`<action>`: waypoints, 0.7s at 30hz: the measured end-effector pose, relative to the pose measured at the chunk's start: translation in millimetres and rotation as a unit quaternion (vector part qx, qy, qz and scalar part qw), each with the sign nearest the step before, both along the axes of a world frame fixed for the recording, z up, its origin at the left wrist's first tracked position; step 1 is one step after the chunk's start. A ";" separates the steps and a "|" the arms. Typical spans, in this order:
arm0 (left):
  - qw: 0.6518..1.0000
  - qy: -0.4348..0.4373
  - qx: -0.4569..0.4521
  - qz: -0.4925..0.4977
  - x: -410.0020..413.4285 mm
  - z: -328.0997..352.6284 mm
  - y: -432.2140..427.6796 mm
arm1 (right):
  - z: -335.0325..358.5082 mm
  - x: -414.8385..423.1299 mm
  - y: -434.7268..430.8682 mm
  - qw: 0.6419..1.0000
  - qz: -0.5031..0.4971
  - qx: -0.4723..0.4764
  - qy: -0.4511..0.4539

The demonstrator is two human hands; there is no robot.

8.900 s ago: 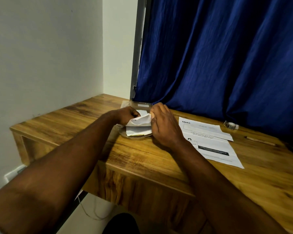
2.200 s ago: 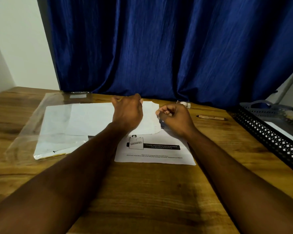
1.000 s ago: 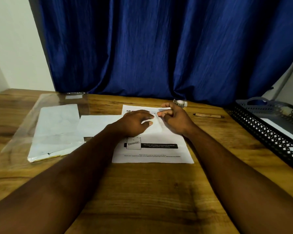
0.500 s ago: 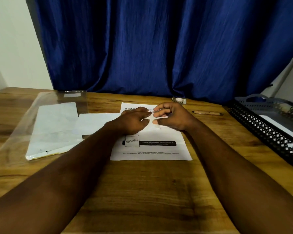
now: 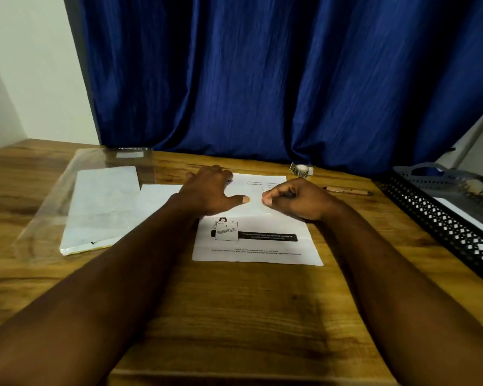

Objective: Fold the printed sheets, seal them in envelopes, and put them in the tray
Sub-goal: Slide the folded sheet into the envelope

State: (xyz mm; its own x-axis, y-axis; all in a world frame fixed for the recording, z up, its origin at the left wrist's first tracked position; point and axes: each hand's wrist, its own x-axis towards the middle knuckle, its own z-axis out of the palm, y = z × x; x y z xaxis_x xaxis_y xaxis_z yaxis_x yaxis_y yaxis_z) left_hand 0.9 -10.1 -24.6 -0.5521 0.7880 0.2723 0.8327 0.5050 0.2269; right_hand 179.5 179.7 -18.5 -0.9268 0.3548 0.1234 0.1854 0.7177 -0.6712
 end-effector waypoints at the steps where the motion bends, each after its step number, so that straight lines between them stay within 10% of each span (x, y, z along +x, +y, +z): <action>1: 1.000 -0.010 0.012 -0.001 0.1 0.7 -0.7 | -4.3 -2.7 -0.4 1.000 -0.010 0.010 0.023; 10: 0.997 -0.041 0.063 -0.035 -0.4 -3.2 4.8 | -21.7 -11.9 -8.6 0.995 -0.063 0.028 0.074; 21: 0.929 0.258 0.242 -0.111 30.3 55.0 -2.5 | 0.7 -9.2 -5.9 0.952 -0.129 -0.057 0.273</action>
State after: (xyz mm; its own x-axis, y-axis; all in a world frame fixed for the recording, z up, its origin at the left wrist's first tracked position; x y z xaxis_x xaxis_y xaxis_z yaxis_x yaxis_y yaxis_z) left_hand 31.3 -12.6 30.4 -0.0882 0.5840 0.8069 0.9651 0.2506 -0.0759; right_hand 170.3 173.7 -17.9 -0.6157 0.6014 0.5091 -0.0537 0.6125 -0.7886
